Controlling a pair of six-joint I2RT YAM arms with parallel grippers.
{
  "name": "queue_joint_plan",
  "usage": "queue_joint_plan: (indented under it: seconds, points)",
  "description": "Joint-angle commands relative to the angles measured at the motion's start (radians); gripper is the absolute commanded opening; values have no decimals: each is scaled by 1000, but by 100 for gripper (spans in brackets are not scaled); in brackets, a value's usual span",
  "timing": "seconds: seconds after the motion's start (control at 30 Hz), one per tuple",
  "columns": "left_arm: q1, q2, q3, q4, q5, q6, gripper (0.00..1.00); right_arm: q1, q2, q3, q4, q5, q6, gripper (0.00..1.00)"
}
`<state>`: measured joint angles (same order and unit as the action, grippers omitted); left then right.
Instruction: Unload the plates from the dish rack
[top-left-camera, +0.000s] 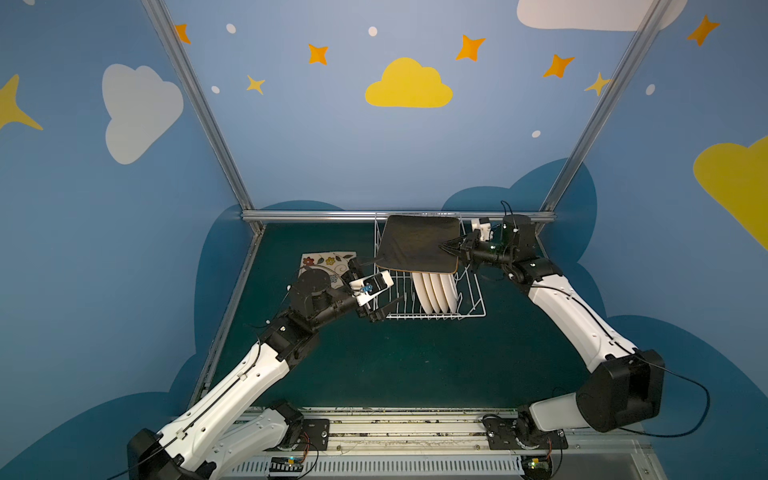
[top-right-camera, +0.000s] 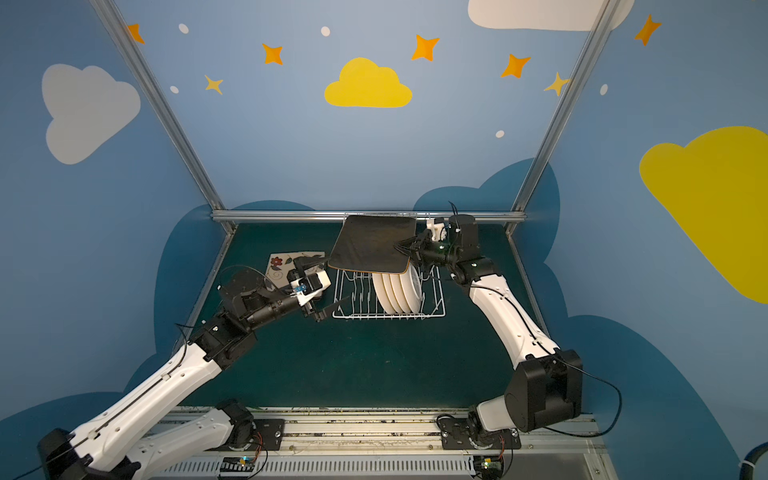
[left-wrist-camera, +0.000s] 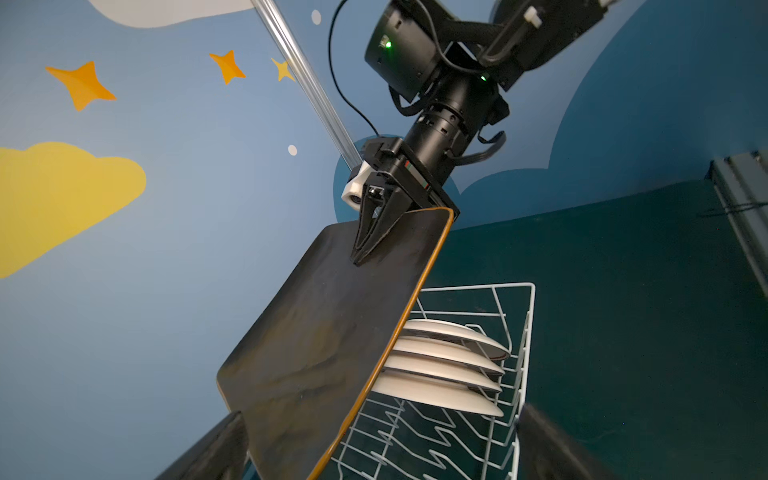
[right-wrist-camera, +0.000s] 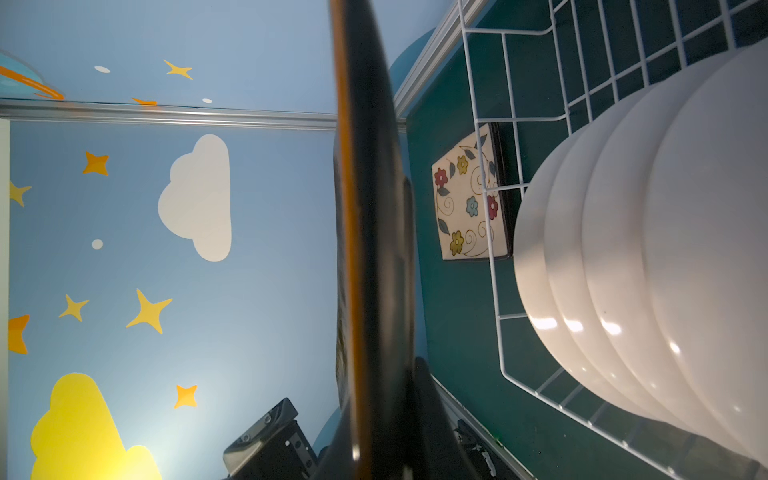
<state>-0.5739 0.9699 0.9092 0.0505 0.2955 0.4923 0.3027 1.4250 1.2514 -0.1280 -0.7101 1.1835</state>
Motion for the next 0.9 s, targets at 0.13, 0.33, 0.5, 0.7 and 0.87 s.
queue_joint_plan:
  seconds: [0.13,0.33,0.5,0.7,0.87]
  points:
    - [115,26,127,-14,88,-402,100,-8,-108,-36,183,14,-74,0]
    - [250,103,214,-33,229,-729,100,-11,-127,-77,246,-2,-102,0]
    - [316,155,230,-6,298,-903,100,-14,-153,-124,320,-3,-122,0]
    - [333,260,252,4,436,-1065,100,-14,-163,-140,332,-8,-159,0]
    - [331,345,265,26,528,-1145,99,-14,-166,-133,327,-23,-189,0]
